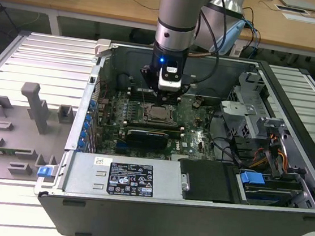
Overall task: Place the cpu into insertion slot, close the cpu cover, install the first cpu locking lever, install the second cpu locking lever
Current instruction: 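Close the cpu cover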
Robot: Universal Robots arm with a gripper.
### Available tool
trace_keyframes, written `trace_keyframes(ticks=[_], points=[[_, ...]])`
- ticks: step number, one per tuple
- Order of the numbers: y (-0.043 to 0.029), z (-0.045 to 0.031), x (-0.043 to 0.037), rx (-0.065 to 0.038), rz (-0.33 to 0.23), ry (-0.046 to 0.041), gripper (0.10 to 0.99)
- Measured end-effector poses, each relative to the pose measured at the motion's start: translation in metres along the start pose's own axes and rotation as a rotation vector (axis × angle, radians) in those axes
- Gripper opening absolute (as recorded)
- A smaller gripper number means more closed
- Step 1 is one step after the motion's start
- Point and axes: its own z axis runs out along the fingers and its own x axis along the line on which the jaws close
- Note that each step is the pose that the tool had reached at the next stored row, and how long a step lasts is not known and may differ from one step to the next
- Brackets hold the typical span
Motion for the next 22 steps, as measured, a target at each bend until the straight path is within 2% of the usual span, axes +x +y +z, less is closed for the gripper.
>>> trace_keyframes(ticks=[9, 11, 15, 19, 22], points=[[0.0, 0.0009, 0.0, 0.002, -0.18, 0.0032, 0.106], [0.0, 0.0013, 0.0, 0.003, -0.264, 0.0047, 0.106], [0.0, 0.0017, 0.0, 0.004, -0.367, 0.0066, 0.106], [0.0, 0.002, 0.0, 0.005, -0.44, 0.0078, 0.106], [-0.0001, 0.0026, 0.0, 0.007, -0.555, 0.0099, 0.106]])
